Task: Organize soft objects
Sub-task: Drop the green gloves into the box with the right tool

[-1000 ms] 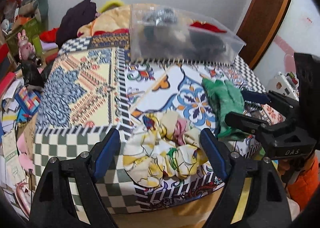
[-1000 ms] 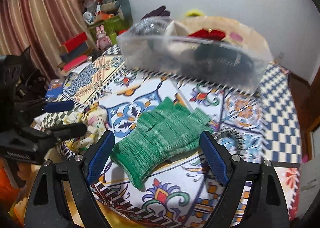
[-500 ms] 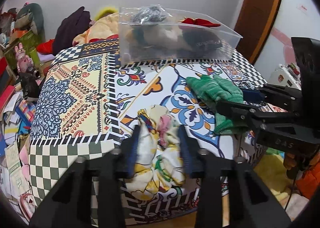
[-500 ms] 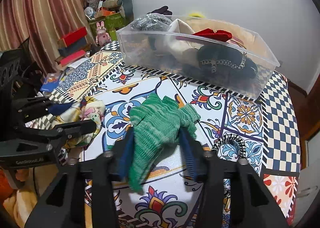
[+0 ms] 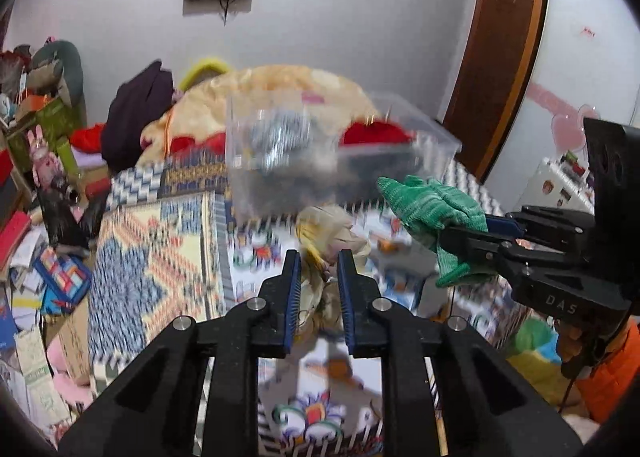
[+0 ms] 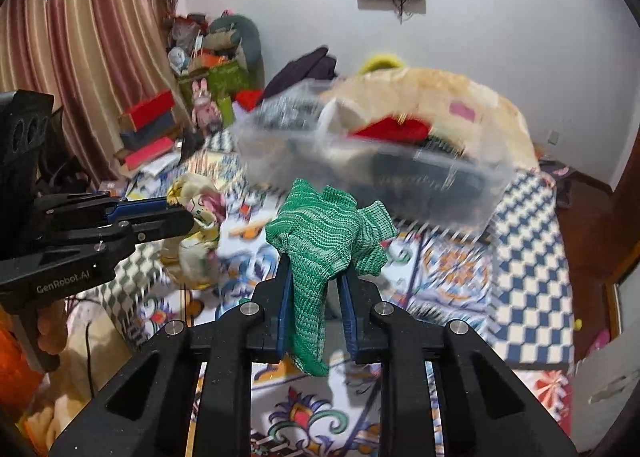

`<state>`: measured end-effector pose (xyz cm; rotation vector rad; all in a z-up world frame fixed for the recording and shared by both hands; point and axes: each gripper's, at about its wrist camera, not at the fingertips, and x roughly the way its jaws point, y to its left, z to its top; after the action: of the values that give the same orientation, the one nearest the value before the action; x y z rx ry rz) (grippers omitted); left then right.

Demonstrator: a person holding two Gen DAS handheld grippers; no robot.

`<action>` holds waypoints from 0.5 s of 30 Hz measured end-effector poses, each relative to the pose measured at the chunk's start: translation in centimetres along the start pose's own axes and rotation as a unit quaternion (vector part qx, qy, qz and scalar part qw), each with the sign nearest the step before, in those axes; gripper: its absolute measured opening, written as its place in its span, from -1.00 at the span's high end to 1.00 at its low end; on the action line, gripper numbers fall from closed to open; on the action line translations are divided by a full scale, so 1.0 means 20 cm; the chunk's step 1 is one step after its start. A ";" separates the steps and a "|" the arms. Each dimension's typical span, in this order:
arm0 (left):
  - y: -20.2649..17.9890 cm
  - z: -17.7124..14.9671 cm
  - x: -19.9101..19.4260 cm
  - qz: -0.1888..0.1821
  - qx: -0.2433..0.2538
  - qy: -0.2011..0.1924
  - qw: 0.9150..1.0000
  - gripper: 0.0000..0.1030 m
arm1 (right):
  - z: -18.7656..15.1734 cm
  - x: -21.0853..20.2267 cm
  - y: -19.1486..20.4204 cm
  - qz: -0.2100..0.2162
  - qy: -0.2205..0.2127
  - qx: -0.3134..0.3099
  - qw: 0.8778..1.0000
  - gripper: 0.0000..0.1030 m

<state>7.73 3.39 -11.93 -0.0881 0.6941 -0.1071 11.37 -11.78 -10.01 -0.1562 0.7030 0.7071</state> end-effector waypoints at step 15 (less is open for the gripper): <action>-0.05 0.19 0.12 0.001 0.037 -0.015 0.999 0.06 | 0.27 -0.14 -0.19 -0.053 -0.095 0.015 0.994 0.62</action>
<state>11.89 2.20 -10.35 -0.0177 0.6587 -0.1286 15.31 -14.18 -4.47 -0.0972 0.5184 0.6006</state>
